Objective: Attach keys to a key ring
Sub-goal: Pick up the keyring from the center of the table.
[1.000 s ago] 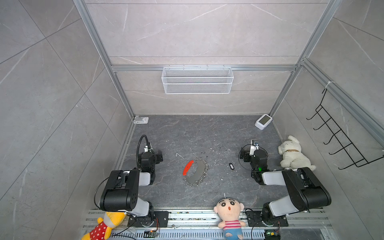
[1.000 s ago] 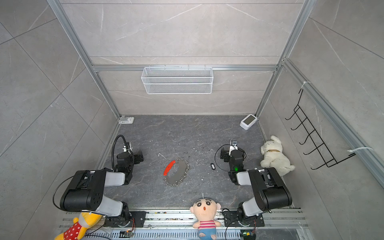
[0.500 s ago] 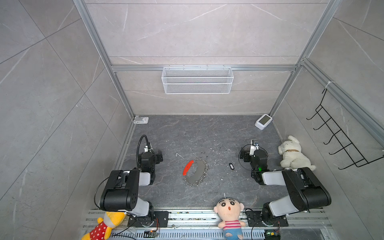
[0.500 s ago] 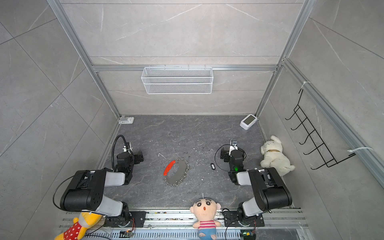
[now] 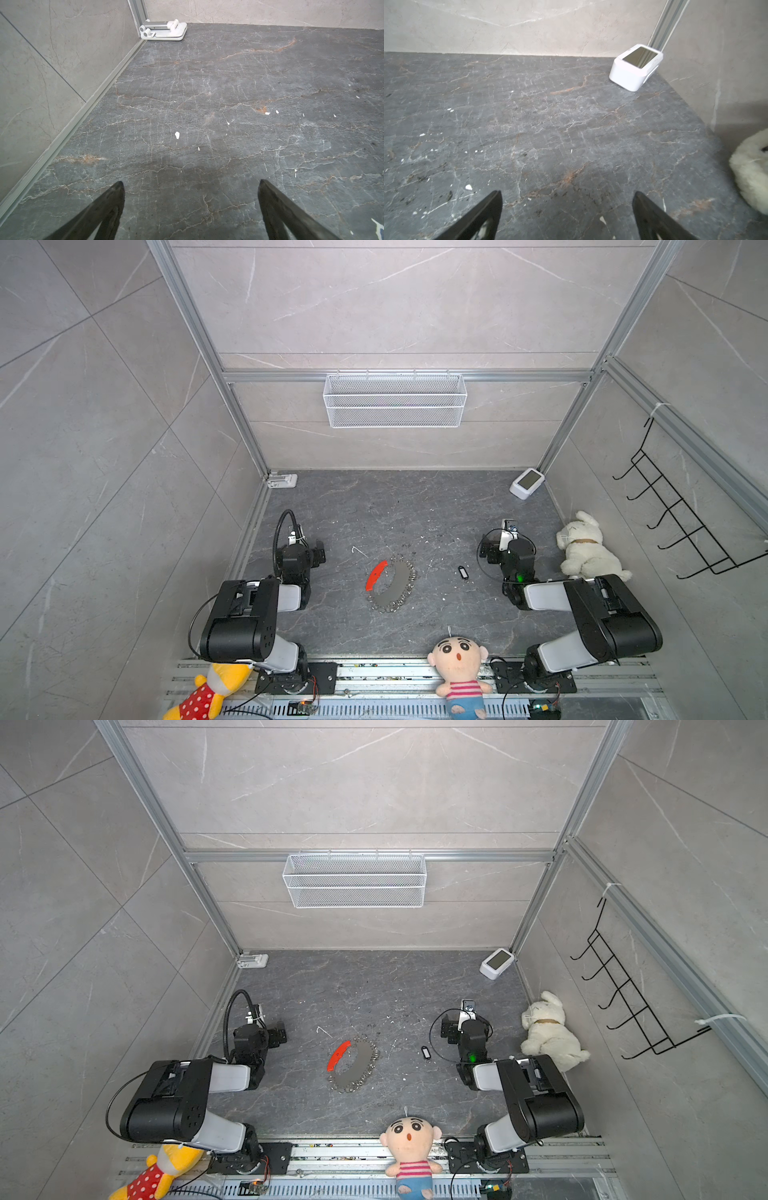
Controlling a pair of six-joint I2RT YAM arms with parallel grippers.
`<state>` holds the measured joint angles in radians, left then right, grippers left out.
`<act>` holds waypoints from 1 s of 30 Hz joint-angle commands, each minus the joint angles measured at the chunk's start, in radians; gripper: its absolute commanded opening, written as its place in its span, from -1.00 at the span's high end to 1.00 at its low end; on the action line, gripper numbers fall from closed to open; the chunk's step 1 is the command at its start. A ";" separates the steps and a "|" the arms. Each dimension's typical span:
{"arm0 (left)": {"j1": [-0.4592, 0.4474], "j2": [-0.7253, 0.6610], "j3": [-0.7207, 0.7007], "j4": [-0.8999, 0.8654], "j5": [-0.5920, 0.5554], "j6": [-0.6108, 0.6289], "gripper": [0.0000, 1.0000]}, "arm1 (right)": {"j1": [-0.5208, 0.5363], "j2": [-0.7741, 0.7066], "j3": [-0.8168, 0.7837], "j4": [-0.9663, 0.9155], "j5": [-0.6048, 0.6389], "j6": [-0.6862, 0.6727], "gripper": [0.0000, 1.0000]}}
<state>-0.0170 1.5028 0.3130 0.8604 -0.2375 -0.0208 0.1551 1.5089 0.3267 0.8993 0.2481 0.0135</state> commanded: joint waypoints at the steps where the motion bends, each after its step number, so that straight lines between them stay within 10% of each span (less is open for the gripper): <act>1: -0.002 -0.002 0.003 0.080 -0.020 0.026 -1.00 | 0.025 -0.056 -0.038 0.075 0.068 -0.020 -0.98; 4: -0.048 -0.084 -0.042 0.119 -0.089 0.055 -1.00 | 0.045 -0.207 -0.036 -0.041 0.135 -0.026 -0.98; 7: -0.175 -0.305 0.170 -0.403 -0.277 0.046 -1.00 | 0.051 -0.380 0.045 -0.284 0.124 -0.036 -0.98; 13: -0.187 -0.436 0.573 -1.060 -0.026 -0.264 -1.00 | 0.050 -0.485 0.453 -0.996 0.217 0.267 -0.98; 22: -0.186 -0.492 0.566 -1.101 -0.020 -0.491 -1.00 | 0.045 -0.615 0.504 -1.150 0.307 0.566 -0.98; 30: -0.255 -0.416 0.557 -1.100 0.231 -0.523 -0.94 | 0.041 -0.699 0.434 -1.234 0.185 0.508 -0.99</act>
<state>-0.2199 1.0641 0.8673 -0.2409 -0.1272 -0.5201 0.1986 0.8009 0.7757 -0.2279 0.4919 0.5064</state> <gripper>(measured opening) 0.985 0.993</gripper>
